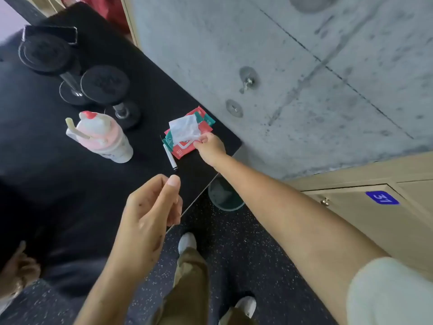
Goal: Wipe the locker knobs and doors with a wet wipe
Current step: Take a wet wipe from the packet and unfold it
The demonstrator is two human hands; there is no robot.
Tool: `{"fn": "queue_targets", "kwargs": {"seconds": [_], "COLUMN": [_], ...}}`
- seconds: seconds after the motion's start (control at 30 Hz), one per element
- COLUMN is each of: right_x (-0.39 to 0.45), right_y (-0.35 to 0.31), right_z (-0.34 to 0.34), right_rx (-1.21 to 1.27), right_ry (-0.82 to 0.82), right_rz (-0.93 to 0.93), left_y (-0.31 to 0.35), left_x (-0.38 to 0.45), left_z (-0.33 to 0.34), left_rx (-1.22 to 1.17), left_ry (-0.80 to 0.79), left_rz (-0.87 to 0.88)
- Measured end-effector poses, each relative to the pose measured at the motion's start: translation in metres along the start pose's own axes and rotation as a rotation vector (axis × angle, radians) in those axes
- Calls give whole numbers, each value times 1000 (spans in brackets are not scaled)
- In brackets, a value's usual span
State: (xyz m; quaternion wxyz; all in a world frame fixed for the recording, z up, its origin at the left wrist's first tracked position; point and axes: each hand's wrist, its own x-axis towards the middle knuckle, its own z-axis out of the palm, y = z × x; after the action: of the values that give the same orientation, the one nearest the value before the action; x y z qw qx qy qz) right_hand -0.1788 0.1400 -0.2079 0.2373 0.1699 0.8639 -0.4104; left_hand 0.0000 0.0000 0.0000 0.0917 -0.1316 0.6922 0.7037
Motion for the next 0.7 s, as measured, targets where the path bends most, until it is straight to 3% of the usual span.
{"fn": "queue_targets", "kwargs": {"seconds": [0.17, 0.4, 0.7], "right_x": [46, 83, 78], "right_y": [-3, 5, 8], "right_z": [30, 65, 52], "right_rx": [-75, -160, -6], "right_ry": [143, 236, 103], "right_rz": [-42, 56, 95], "left_y": [-19, -39, -38], "left_x": [22, 44, 59], "left_z": [-8, -18, -28], "left_rx": [-45, -14, 33], "left_ry": [17, 17, 16], "left_rz": [-40, -57, -62]}}
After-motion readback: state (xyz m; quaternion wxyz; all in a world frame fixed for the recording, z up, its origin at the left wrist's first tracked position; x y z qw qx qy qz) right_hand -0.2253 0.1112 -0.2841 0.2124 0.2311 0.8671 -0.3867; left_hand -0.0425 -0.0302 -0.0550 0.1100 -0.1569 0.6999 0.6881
